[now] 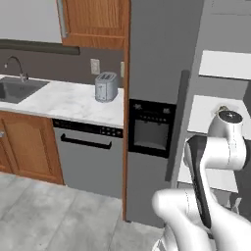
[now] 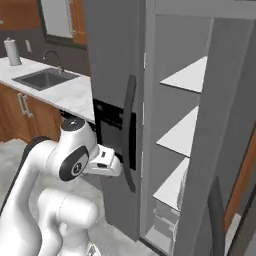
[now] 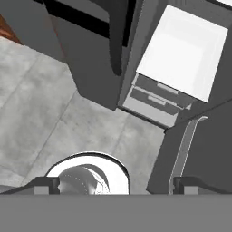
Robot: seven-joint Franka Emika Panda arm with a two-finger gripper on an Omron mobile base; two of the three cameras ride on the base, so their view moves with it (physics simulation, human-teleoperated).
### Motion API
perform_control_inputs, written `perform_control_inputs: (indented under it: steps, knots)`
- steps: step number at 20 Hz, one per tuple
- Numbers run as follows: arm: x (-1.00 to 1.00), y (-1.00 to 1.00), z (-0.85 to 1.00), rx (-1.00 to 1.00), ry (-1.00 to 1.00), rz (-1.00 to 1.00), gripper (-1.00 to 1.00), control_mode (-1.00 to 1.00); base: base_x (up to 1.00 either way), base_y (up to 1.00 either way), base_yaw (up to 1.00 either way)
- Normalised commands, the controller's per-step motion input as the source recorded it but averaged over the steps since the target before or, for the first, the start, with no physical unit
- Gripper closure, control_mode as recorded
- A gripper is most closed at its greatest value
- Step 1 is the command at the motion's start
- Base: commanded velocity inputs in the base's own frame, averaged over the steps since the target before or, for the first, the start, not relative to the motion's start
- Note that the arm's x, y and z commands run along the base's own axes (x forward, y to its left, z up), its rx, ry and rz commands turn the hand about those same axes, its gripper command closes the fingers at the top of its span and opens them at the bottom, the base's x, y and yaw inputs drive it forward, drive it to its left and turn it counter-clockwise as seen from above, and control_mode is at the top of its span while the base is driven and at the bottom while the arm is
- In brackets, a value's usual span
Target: Place two dumplings into each of the tupperware containers and then place the containers in the fridge.
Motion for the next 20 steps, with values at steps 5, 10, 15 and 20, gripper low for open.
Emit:
perform_control_inputs:
  steps: [5,10,15,20]
  knots:
    - [0.0,0.0,0.0,0.0,0.0,0.0,-1.0,1.0,0.0,0.78,0.71]
    - [0.0,0.0,0.0,0.0,0.0,0.0,-1.0,1.0,0.03,0.58,0.78]
    - [0.0,0.0,0.0,0.0,0.0,0.0,-1.0,1.0,0.04,0.45,0.81]
    - [0.0,0.0,0.0,0.0,0.0,0.0,-1.0,1.0,0.01,0.34,0.79]
